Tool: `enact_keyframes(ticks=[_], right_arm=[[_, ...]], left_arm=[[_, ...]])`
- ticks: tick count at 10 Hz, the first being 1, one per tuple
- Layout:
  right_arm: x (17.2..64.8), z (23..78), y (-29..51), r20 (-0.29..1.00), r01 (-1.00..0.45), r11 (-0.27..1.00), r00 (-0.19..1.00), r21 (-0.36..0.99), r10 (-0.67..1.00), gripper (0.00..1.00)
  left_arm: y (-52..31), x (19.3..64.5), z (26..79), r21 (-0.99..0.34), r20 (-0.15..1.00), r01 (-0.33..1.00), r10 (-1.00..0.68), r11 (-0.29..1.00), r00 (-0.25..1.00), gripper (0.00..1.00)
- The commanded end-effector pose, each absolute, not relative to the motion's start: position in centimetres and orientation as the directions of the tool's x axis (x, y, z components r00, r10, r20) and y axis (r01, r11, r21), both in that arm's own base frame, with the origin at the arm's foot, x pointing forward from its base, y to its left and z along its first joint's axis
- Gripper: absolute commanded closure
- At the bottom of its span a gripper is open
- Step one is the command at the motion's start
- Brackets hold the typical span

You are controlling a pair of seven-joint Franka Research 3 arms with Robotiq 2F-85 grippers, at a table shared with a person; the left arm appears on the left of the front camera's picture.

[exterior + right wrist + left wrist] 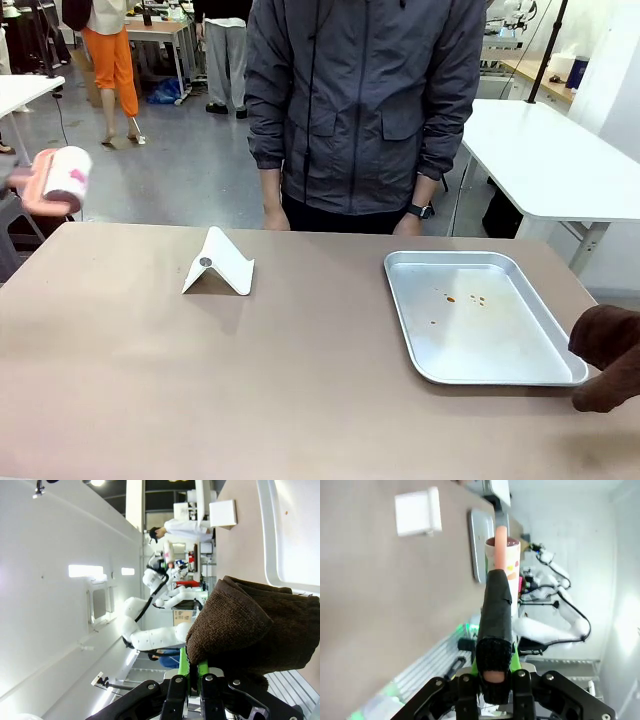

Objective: Clean the surface of the table.
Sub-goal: If a person points to the right, clean the right side of the table with your right hand, and if they point to the left, clean the left side with your left hand.

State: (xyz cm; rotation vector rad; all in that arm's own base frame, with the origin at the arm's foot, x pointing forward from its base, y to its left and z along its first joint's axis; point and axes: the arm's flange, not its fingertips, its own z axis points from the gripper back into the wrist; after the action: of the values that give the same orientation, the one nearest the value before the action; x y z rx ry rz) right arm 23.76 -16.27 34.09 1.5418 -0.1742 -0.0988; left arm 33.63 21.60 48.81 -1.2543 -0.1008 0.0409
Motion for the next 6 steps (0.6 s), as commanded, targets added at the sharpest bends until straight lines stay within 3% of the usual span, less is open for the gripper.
enact_keyframes(ticks=[1, 3, 6], right_arm=[[23.6, 34.7, -16.2, 0.041, -0.036, 0.031, 0.984, 0.999, -0.171, 1.0], [23.6, 34.7, -16.2, 0.041, -0.036, 0.031, 0.984, 0.999, -0.171, 1.0], [23.6, 34.7, -16.2, 0.041, -0.036, 0.031, 0.984, 0.999, -0.171, 1.0]], left_arm=[[22.3, 27.8, 47.5, -0.956, 0.051, 0.028, 0.073, 0.29, 0.996, 0.78], [22.2, 23.7, 45.0, -0.958, -0.004, -0.006, 0.007, 0.288, 1.0, 0.78], [20.8, 23.1, 41.5, -0.938, -0.086, -0.094, 0.037, 0.334, 0.996, 0.78]])
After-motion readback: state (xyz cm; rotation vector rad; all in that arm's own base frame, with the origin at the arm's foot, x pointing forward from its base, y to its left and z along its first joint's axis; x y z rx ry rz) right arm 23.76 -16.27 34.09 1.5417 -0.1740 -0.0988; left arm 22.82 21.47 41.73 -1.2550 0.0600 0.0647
